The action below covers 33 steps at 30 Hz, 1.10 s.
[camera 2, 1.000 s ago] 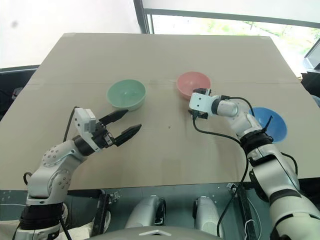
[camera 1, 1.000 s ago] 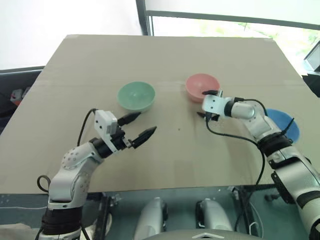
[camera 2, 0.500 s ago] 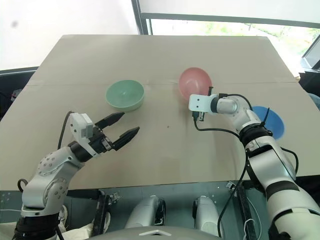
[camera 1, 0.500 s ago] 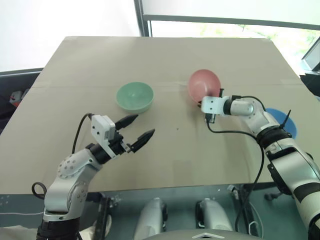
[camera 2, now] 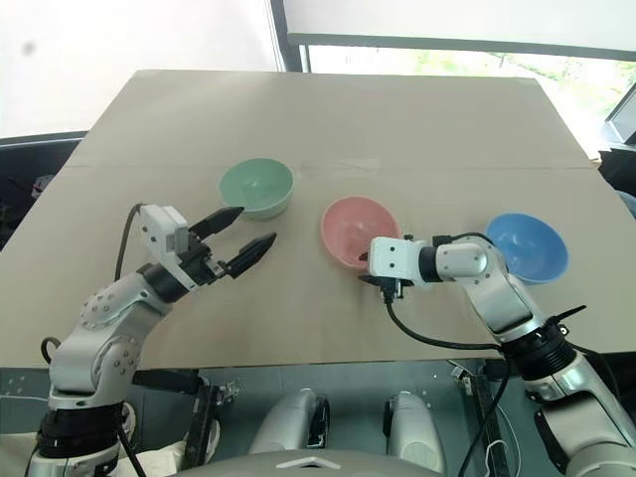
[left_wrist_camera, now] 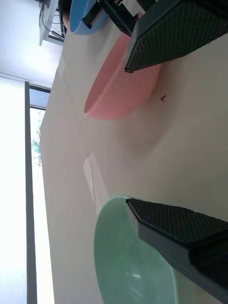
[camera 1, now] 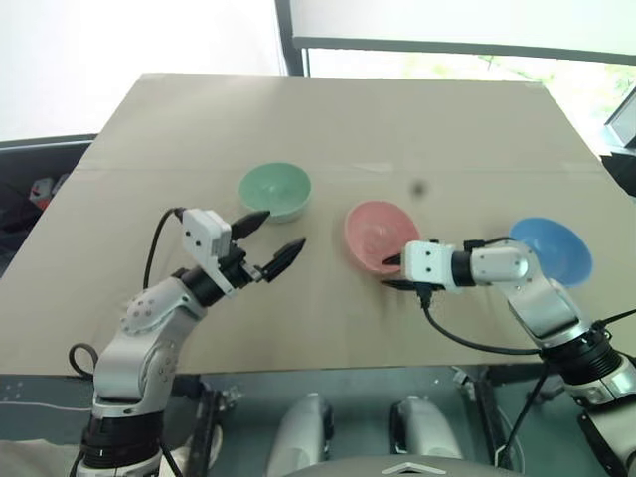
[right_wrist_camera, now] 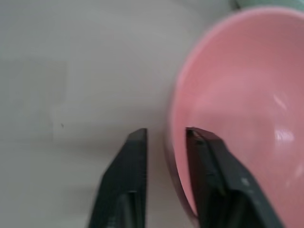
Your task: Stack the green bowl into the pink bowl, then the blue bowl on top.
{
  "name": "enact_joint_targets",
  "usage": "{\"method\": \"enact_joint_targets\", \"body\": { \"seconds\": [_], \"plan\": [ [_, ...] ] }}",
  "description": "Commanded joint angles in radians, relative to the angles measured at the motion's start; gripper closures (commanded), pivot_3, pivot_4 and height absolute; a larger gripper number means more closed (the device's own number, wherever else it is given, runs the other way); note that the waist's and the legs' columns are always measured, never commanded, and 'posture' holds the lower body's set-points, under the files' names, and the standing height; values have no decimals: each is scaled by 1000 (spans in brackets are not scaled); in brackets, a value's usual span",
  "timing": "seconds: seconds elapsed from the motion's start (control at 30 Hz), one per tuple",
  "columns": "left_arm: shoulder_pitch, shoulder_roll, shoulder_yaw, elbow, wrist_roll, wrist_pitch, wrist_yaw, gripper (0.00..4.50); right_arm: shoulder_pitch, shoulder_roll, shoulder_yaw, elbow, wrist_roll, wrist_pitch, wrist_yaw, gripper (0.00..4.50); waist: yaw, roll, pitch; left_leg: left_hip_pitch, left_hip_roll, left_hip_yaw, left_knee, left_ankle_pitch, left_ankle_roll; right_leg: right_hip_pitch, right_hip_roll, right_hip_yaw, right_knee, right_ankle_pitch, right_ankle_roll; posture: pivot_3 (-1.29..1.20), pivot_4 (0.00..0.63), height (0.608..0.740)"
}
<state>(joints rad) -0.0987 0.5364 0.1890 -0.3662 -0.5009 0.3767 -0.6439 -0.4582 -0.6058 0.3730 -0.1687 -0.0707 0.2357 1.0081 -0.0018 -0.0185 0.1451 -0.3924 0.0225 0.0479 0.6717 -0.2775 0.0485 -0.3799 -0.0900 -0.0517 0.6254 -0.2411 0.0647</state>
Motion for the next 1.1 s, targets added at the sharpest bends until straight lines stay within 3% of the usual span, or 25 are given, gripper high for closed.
{"method": "enact_joint_targets", "body": {
  "seconds": [0.03, 0.07, 0.13, 0.27, 0.43, 0.47, 0.5, 0.57, 0.67, 0.8, 0.97, 1.1],
  "plan": [
    [-62, 34, -18, -33, 104, 38, 102, 0, 18, -11, -79, -126, 29, 67, -38, 993, 3, 0, 0, 0, 0, 0, 0, 0, 0, 0, 0, 0, 0, 0, 0, 0, 150, 740],
    [-98, 46, -32, -36, 135, 64, 131, 0, 37, -2, -122, -180, 59, 104, -63, 575, 7, 0, 0, -1, 0, 0, 0, 0, 0, -1, 0, 0, -1, 0, 0, 0, 150, 740],
    [-153, 73, -58, -34, 181, 133, 167, 0, 64, 18, -182, -263, 105, 169, -100, 575, 17, 0, 0, -5, 0, -1, 0, 0, 0, -2, 0, -1, 0, 0, 0, 0, 150, 740],
    [-327, 250, -271, 32, 364, 231, 73, 0, 155, 51, -306, -450, 210, 307, -173, 575, 21, -1, 1, -6, -2, -2, -1, 0, 0, -2, 1, -4, -1, 0, 0, 0, 150, 740],
    [-467, 265, -480, 186, 502, 248, -18, 0, 194, 84, -333, -536, 227, 396, -283, 575, 15, 0, 1, -5, -3, -1, -1, 0, 0, -2, 3, -2, -1, 0, 1, 0, 150, 740],
    [-487, 259, -513, 222, 527, 234, -32, 515, 194, 87, -334, -544, 225, 402, -300, 549, 13, 0, 1, -5, -3, 0, -1, 0, -1, -2, 3, -2, -1, 0, 1, 0, 150, 740],
    [-504, 251, -532, 248, 542, 219, -43, 745, 195, 88, -336, -553, 225, 408, -314, 549, 13, 0, 1, -4, -3, 0, -1, 0, -1, -3, 3, -1, -1, 0, 1, 0, 150, 740],
    [-533, 233, -546, 290, 563, 200, -53, 1812, 198, 83, -341, -568, 230, 414, -334, 549, 14, 0, 1, -4, -2, 1, -1, 0, -1, -3, 4, -1, -1, -1, 1, 0, 150, 740],
    [-568, 216, -549, 332, 588, 166, -66, 2760, 213, 79, -367, -593, 246, 422, -356, 549, 17, -1, 1, -6, -2, 0, -1, 0, 0, -4, 3, -1, 0, 0, 1, 0, 150, 740],
    [-593, 208, -542, 375, 606, 116, -94, 4480, 257, 71, -397, -626, 271, 420, -373, 549, 19, -1, 1, -7, -3, 0, -1, 0, 1, -4, 3, -1, 0, 0, 1, 0, 150, 740],
    [-624, 177, -489, 362, 548, 61, -155, 4480, 307, 69, -436, -659, 307, 417, -388, 549, 17, -1, 1, -8, -3, 0, 0, 0, 1, -4, 3, -1, 0, 0, 1, 0, 150, 740],
    [-664, 117, -388, 207, 276, 71, -357, 4480, 365, 64, -527, -691, 355, 425, -401, 549, 20, -2, 2, -8, -1, -1, 1, 0, 1, -4, 2, -1, 0, 0, 1, 0, 150, 740]
  ]
}}
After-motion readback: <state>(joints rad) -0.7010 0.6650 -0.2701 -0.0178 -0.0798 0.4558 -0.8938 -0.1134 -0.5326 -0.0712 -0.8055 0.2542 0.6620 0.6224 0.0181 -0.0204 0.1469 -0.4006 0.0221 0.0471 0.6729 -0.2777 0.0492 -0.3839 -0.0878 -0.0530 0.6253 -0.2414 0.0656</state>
